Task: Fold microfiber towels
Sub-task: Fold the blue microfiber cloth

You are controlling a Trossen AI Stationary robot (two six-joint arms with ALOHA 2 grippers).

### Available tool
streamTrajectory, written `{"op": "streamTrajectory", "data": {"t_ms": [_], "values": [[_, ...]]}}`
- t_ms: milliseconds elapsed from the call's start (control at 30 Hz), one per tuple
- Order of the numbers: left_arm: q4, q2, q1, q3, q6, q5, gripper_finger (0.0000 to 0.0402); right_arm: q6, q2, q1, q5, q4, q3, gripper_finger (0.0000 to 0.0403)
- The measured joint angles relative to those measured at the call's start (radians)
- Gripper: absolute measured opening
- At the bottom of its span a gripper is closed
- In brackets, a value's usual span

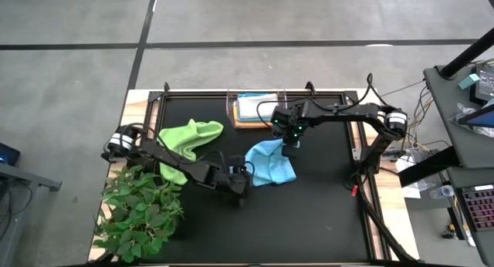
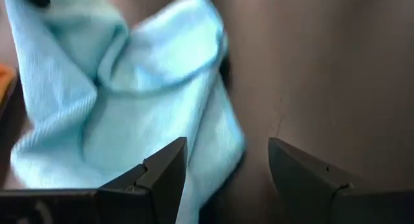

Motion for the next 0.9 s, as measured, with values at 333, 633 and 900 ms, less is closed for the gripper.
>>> {"op": "streamTrajectory", "data": {"t_ms": [333, 633, 900], "values": [[-0.055, 0.034, 0.033, -0.009, -0.032, 0.000, 0.0200, -0.003, 0.000, 0.000, 0.000, 0.018, -0.014, 0.0009], [-0.219, 0.016, 0.036, -0.009, -0.058, -0.056, 0.0200, -0.003, 0.000, 0.000, 0.000, 0.021, -0.041, 0.0009], [-0.145, 0.014, 0.040, 0.012, -0.022, -0.070, 0.0200, -0.004, 0.000, 0.000, 0.000, 0.026, -0.048, 0.0009]]}}
